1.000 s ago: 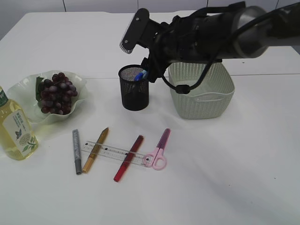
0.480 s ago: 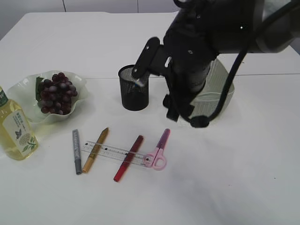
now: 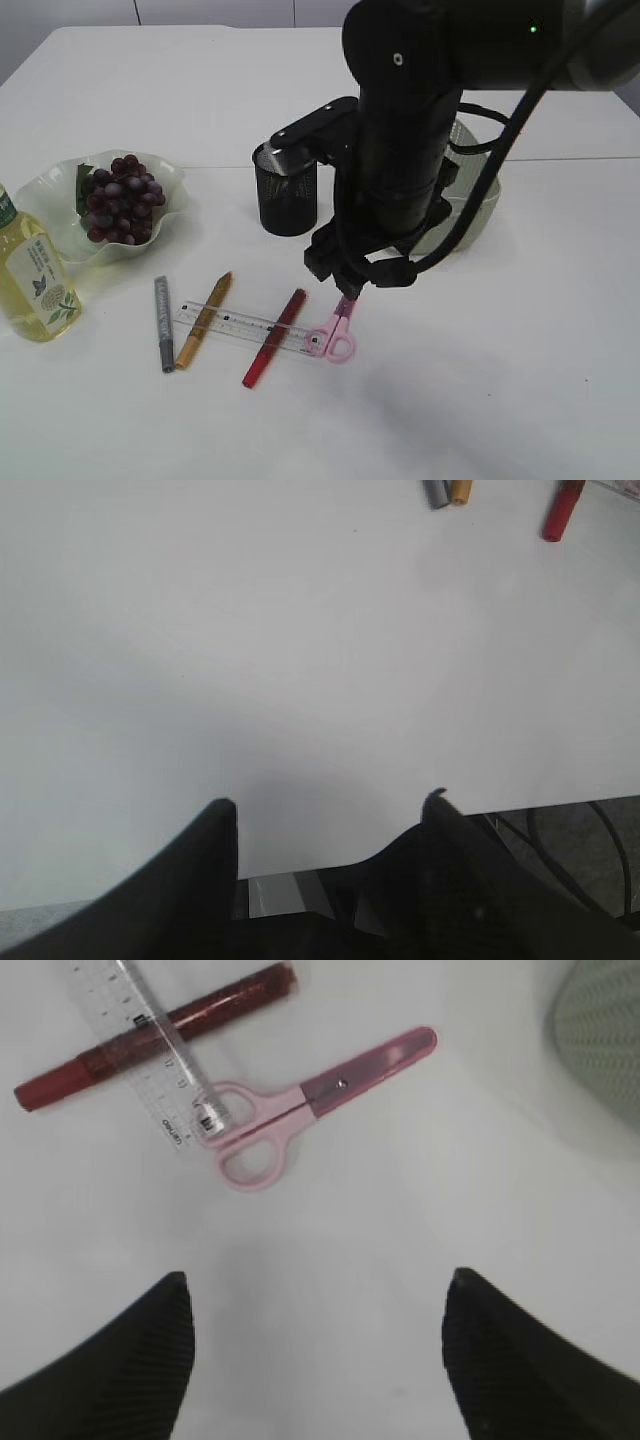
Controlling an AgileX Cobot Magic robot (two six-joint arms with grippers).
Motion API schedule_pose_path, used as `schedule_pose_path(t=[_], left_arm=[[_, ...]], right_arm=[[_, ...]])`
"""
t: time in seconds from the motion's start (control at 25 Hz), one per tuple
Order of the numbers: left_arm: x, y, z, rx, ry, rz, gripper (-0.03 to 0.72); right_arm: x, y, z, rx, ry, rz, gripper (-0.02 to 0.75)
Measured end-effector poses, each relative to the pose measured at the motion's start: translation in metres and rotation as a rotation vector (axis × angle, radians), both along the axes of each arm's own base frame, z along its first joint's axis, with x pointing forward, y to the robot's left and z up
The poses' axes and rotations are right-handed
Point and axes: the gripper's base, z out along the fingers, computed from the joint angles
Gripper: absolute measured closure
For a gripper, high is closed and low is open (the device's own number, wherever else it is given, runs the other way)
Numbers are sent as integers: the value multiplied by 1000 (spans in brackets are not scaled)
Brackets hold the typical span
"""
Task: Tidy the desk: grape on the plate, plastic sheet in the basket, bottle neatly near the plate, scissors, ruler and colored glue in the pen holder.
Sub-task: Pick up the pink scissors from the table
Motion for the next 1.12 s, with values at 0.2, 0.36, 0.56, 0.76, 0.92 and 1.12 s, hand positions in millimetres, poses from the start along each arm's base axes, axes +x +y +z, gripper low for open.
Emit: schedule_pose_path(t=[0.2,0.36,0.56,0.76,0.92,1.12], left_arm=[[0,0,0,0,0,0,263],[0,0,0,0,0,0,263],[0,0,0,0,0,0,263],[0,0,0,0,0,0,263],[0,0,0,-2,0,0,263],[0,0,0,-2,0,0,263]], right_arm=[[-2,-2,-1,21,29,-176,173],[-3,-2,-1,29,36,-239,173],[-7,-2,-1,-29,81,16,174],[-12,2,-4,-53,129,375,174],[-9,3,-15,-112,138,640,174],[6,7,-24,-175,13,778,174]])
